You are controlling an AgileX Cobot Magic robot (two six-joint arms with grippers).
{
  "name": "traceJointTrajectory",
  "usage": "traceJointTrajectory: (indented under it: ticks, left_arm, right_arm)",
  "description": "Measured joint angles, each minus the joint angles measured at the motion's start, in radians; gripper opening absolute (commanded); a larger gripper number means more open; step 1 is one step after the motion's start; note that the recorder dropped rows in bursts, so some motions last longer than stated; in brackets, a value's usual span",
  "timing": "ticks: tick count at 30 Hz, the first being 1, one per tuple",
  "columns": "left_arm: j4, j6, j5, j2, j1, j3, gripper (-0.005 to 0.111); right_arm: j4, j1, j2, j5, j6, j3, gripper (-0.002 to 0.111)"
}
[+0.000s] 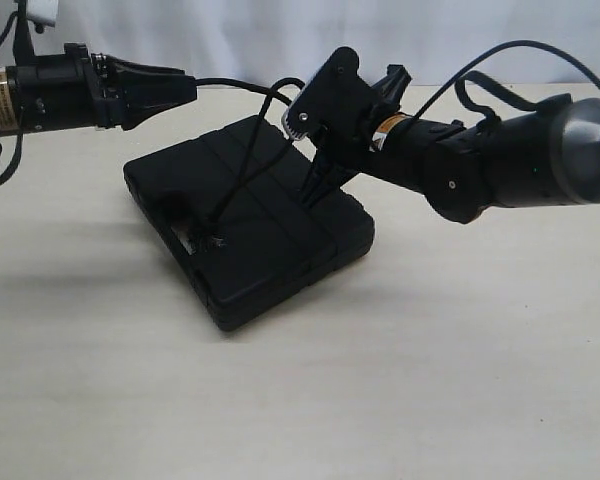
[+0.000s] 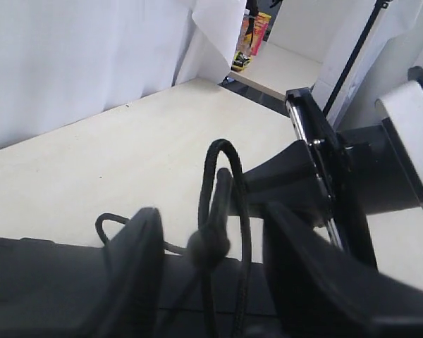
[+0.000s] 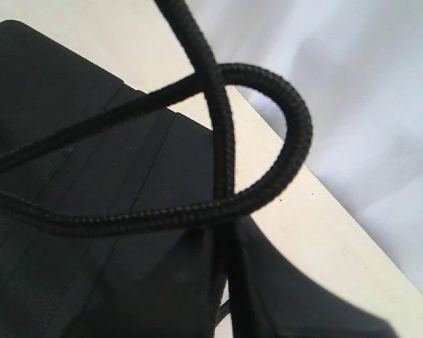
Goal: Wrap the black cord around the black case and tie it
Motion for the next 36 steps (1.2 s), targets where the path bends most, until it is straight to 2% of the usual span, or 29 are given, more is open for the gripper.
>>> traceJointTrajectory:
  ticks: [6,16,18,23,36]
  left_arm:
    - [-0.020,-0.004,0.000,0.000,-0.002,0.000,0.041]
    - [-0.083,0.029,0.062,0.000,-0.082,0.000,0.041]
    - [-0.083,0.033,0.070,0.000,-0.093,0.000,0.035]
    - [-0.088,0.037,0.079,0.000,-0.094,0.000,0.002]
    - [-0.094,0.041,0.079,0.000,-0.094,0.000,0.000]
  right_arm:
    - [0.000,0.000,0.000,0.000,0.000,0.000,0.004]
    - [0.000,0.000,0.000,0.000,0.000,0.000,0.004]
    - [0.000,0.000,0.000,0.000,0.000,0.000,0.004]
    - [0.002,0.000,0.000,0.000,0.004,0.000,0.004]
    - [0.011,0.000,0.000,0.002,0.008,0.000,0.005]
